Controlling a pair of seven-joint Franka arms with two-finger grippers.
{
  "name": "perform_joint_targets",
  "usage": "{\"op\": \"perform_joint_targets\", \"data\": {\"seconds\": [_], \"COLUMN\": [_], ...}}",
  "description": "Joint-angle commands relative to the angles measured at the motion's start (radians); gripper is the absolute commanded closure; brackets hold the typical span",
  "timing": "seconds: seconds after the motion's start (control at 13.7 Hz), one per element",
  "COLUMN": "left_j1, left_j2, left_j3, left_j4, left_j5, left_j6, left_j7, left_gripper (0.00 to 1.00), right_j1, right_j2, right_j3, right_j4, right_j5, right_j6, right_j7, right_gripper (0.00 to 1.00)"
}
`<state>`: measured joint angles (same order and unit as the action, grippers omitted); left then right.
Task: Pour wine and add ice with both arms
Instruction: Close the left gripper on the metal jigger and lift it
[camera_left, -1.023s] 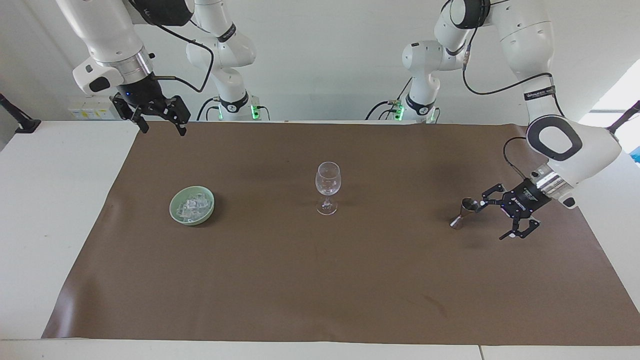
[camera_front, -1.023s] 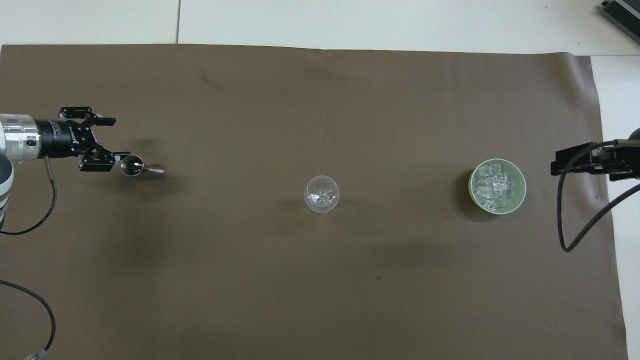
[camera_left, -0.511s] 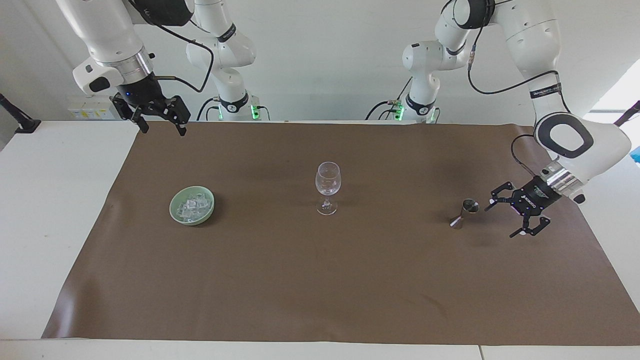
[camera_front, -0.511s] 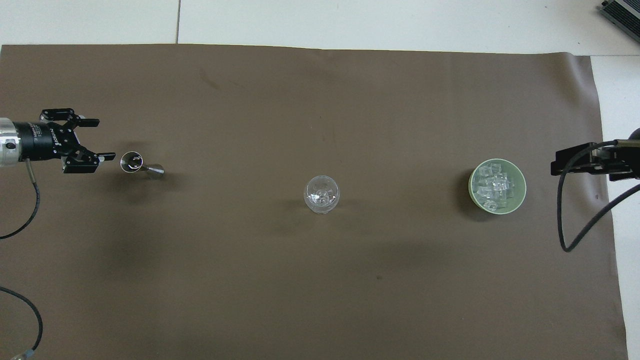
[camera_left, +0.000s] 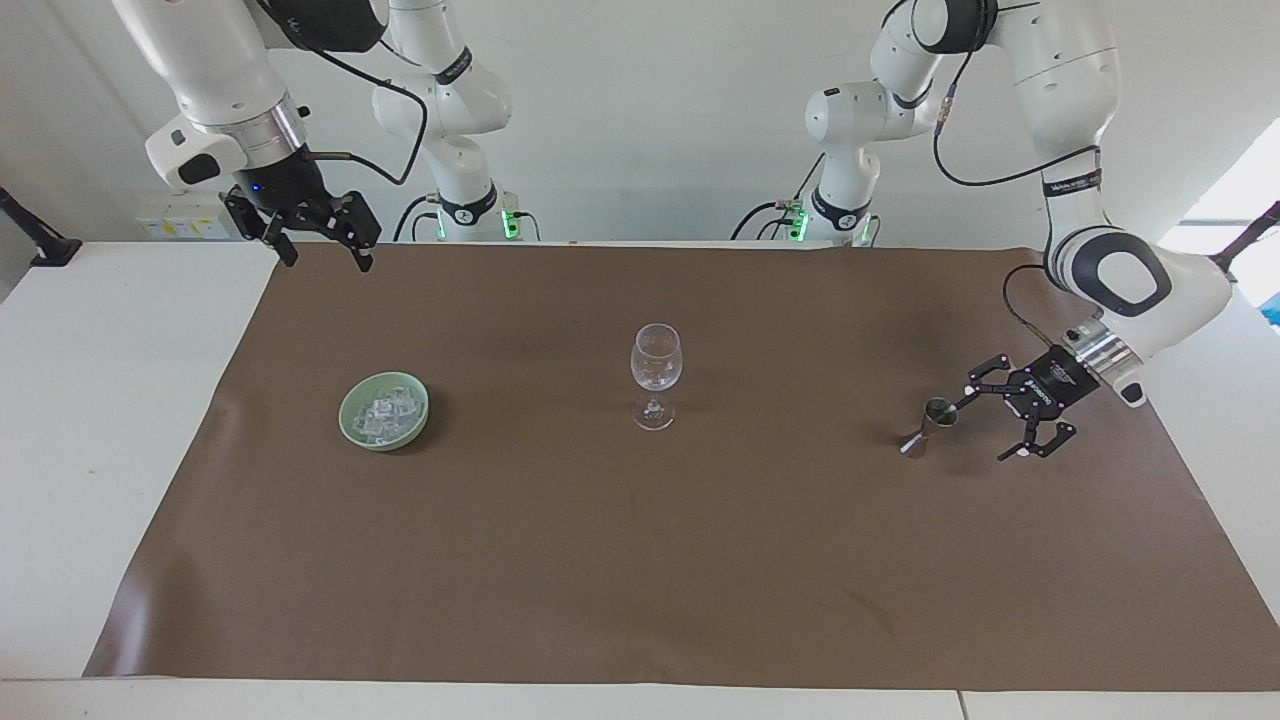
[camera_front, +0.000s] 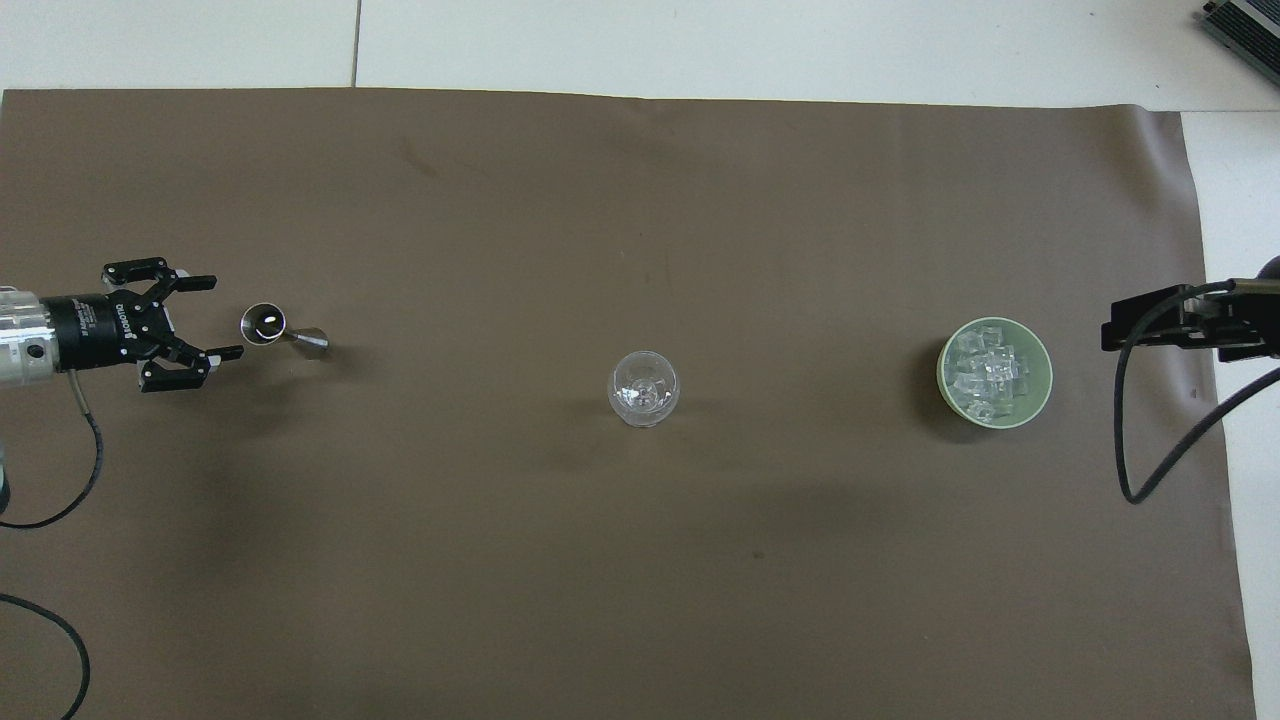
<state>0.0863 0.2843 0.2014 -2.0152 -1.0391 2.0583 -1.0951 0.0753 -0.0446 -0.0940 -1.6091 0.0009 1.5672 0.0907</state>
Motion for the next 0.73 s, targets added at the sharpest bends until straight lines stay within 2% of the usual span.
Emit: {"op": "perform_joint_targets", "data": {"seconds": [0.0, 0.44, 0.66], "left_j1": [0.006, 0.007, 0.006], "left_j2": [-0.065, -0.108, -0.109], "left_j3": [-0.002, -0.002, -0.004], "left_j4": [-0.118, -0.258, -0.277], "left_j5": [-0.091, -0.283, -0.341], "left_j6": [0.043, 0.060, 0.063], "left_j7": [0.047, 0.208, 0.219], "left_gripper": [0.00, 0.00, 0.00], "right_j1": [-0.006, -0.006, -0.006], "right_j2": [-0.023, -0.023, -0.023], "right_j3": [0.002, 0.002, 0.002], "right_j4": [-0.023, -0.023, -0.023], "right_j5": [0.019, 0.019, 0.019], "right_j6": [-0.006, -0.006, -0.006], "right_j7": [0.009, 0.009, 0.009], "right_gripper": [0.00, 0.00, 0.00]}}
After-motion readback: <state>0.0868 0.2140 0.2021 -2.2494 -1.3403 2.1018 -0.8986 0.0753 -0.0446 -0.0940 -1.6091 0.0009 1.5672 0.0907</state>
